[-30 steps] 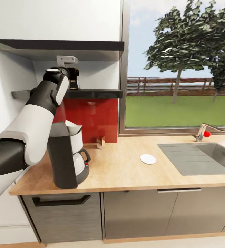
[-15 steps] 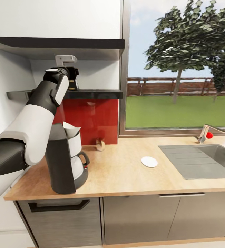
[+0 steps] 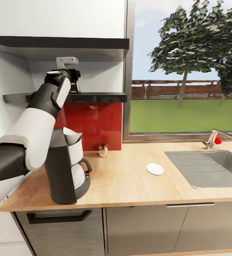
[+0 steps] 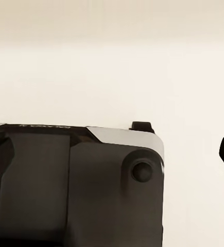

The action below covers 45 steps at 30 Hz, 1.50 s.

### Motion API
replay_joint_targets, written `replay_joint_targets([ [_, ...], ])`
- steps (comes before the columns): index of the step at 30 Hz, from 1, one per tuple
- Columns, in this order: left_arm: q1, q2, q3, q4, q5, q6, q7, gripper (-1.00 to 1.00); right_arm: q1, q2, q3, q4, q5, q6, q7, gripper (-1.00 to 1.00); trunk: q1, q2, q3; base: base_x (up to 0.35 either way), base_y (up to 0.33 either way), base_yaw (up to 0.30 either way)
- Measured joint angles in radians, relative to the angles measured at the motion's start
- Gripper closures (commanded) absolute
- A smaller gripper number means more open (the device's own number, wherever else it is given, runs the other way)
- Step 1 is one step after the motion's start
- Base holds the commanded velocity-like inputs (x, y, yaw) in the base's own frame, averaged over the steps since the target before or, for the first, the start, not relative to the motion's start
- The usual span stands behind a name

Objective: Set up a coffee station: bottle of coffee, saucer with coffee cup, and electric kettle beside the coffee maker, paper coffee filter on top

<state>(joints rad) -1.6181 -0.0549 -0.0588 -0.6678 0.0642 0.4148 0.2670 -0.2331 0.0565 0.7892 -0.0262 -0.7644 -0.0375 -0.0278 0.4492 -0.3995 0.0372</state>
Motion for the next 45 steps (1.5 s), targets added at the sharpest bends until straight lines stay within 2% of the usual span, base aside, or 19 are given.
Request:
replay_joint_targets([
  [24,0.000,-0.001,0.000,-0.001,0.003,-0.001,0.000,-1.00,0.000,0.000,0.000,-0.001,0.000,0.000,0.000,-1.00,0.000,0.000,0.000,0.114,0.005,0.000],
  [30,0.001,0.000,-0.002,-0.025,0.002,0.000,0.001,-1.00,0.000,0.000,0.000,-0.001,0.000,0.000,0.000,-1.00,0.000,0.000,0.000,0.026,0.003,0.000],
  [45,0.014,0.001,-0.003,-0.031,0.001,0.000,0.001,-1.00,0.000,0.000,0.000,-0.002,0.000,0.000,0.001,-1.00,0.000,0.000,0.000,0.077,0.067,0.000],
])
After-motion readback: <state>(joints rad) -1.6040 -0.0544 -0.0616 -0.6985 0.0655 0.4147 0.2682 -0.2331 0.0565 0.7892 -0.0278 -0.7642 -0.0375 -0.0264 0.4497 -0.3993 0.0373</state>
